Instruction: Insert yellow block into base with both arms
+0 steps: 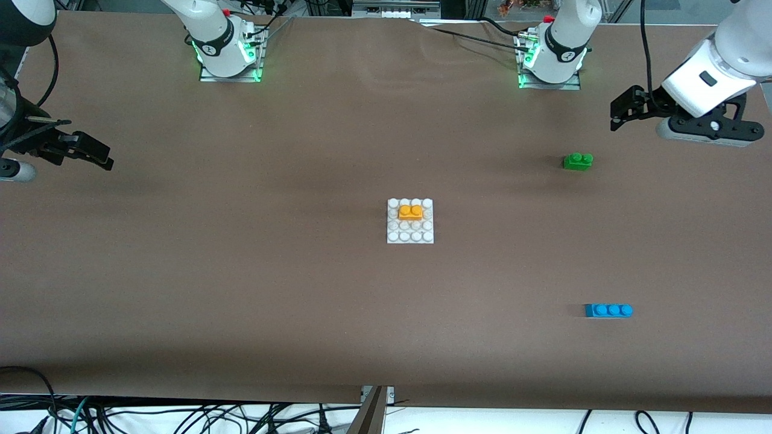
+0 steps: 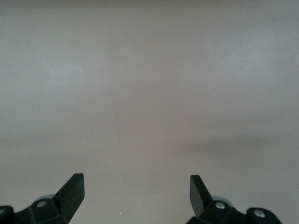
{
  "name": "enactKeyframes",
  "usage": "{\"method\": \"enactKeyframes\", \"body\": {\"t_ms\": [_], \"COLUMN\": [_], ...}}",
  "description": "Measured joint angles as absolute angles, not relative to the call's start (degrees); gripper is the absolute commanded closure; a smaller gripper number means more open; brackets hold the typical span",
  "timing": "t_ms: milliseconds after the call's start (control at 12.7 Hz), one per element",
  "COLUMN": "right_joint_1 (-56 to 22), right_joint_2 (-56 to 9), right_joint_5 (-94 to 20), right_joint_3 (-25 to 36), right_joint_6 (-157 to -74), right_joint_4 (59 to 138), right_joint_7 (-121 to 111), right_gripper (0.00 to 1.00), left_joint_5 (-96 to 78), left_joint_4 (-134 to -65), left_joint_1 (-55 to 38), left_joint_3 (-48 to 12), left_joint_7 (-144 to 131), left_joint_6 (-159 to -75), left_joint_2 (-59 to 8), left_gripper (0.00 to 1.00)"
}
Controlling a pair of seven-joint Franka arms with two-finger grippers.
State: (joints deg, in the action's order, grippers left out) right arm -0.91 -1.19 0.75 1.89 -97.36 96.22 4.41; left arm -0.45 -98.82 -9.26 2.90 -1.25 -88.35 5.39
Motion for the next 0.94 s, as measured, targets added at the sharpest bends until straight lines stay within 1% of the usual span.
{"method": "enactKeyframes", "body": {"t_ms": [314, 942], "right_joint_1": [-0.9, -0.9], "right_joint_2": [-1.2, -1.2], "right_joint_5": [0.8, 0.8], "right_joint_3": [1.9, 1.9], "right_joint_6": [-97.3, -97.3], "right_joint_4": [96.2, 96.2], "right_joint_7": [4.4, 4.4], "right_gripper": [0.00, 0.00], "left_joint_5": [-0.4, -0.4], "left_joint_4": [-98.8, -98.3], "left_joint_1": [-6.9, -6.6], "left_joint_3": [3.1, 3.1], "left_joint_7": [-1.2, -2.0], "left_joint_6": [-87.0, -87.0], "left_joint_2": [5.4, 5.4], "left_gripper": [0.00, 0.00]}}
